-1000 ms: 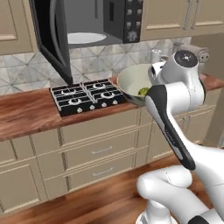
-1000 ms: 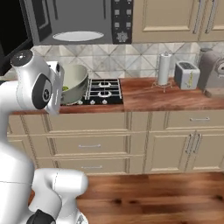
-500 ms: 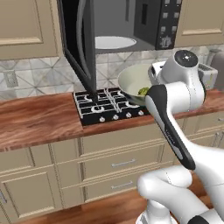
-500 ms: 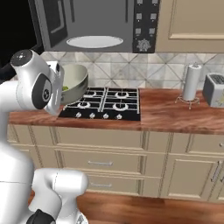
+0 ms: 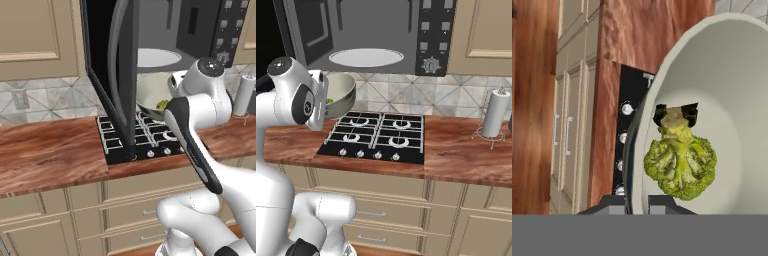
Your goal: Pick the broccoli from the sink and place it in the bowl. Then pick the bowl and place it in the microwave. Then close the microwave door and press the start button.
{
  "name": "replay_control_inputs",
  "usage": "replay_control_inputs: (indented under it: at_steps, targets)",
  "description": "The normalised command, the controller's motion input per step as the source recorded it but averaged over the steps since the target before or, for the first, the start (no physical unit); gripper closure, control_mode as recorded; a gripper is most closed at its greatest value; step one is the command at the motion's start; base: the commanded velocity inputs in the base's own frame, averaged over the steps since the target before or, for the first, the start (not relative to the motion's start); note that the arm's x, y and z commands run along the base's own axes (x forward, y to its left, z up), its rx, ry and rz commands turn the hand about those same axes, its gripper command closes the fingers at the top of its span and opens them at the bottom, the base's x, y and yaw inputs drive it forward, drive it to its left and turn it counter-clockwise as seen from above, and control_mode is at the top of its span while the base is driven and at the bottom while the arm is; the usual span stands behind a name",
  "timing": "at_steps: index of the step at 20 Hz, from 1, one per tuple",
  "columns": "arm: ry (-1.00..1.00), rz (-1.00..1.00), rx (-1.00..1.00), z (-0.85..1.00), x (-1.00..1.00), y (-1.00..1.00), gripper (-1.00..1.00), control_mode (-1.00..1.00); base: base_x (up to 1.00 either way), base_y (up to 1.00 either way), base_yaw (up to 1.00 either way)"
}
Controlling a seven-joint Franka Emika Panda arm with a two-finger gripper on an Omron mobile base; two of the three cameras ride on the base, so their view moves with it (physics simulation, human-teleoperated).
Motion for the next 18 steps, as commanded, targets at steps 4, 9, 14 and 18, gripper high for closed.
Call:
replay_control_inputs:
  at_steps: [4, 9, 14, 18]
  targets:
    - [0.00, 0.00, 0.00, 0.00, 0.00, 0.00, 1.00, 1.00, 0.21, -0.37, 0.02]
    - [0.00, 0.00, 0.00, 0.00, 0.00, 0.00, 1.00, 1.00, 0.00, -0.34, 0.00]
    - [0.00, 0.00, 0.00, 0.00, 0.00, 0.00, 1.00, 1.00, 0.00, -0.10, 0.00]
    - [0.00, 0.00, 0.00, 0.00, 0.00, 0.00, 1.00, 1.00, 0.00, 0.00, 0.00]
